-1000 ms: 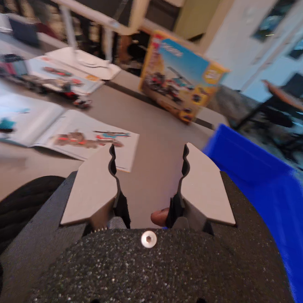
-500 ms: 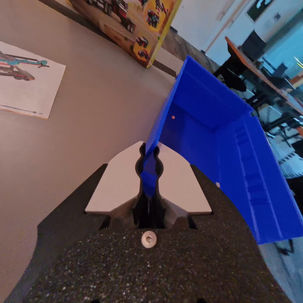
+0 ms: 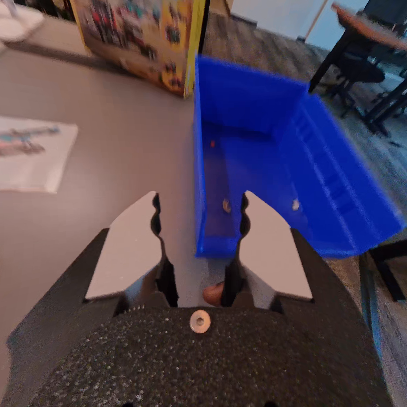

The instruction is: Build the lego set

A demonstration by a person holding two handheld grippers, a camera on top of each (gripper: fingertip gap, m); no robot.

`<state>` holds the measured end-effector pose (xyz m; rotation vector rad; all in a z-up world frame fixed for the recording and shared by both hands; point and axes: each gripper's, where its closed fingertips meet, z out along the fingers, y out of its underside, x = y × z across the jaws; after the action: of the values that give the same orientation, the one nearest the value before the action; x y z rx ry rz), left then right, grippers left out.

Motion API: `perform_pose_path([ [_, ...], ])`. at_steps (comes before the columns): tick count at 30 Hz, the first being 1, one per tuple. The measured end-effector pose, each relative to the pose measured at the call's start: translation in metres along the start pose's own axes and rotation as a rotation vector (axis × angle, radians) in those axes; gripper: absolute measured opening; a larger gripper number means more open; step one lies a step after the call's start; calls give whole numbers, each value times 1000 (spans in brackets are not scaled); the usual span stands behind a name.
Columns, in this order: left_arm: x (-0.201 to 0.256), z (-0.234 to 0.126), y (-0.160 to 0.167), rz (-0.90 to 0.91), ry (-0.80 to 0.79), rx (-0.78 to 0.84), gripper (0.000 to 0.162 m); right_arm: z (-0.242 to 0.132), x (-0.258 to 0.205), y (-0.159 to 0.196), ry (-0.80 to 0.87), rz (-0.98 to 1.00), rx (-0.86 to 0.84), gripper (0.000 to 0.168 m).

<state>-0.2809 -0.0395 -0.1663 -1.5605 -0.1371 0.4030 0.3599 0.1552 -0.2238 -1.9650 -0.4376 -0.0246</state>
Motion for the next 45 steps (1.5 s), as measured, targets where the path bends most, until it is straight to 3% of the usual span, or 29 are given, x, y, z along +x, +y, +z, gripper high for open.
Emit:
perform_pose_path([
  [1,3,1,-2,-5,25,-5,35,-6,-3,-31,-11,-18,63,77],
  [3,13,3,-6,-31,99,-21,36,-10,-22,-107,-120,-131,198,74],
  [6,28,6,-13,-66,199,-23,39,18,-60,-209,-411,-342,216,87],
  [9,37,6,-18,-77,249,-11,39,93,-87,-288,-677,-497,148,100],
  [11,39,4,-19,-93,252,-9,39,166,-94,-310,-719,-589,23,93],
  [13,39,2,-18,-103,245,-13,39,227,-101,-302,-743,-713,-151,76],
  [15,39,0,-14,-93,235,-33,40,274,-105,-287,-721,-823,-310,88],
  [18,33,-3,-5,-54,203,-71,40,310,-119,-259,-763,-873,-514,103],
  [20,29,-3,2,-42,189,-95,40,324,-120,-242,-755,-963,-599,84],
  [22,26,-1,9,-48,188,-118,40,327,-125,-234,-781,-1048,-600,64],
  [23,25,1,11,-51,189,-126,40,325,-131,-234,-813,-1056,-571,62],
  [33,35,6,9,-10,218,-114,40,287,-176,-239,-902,-1190,-423,61],
  [45,34,-15,3,2,226,-108,40,291,-182,-232,-845,-1214,-458,70],
])
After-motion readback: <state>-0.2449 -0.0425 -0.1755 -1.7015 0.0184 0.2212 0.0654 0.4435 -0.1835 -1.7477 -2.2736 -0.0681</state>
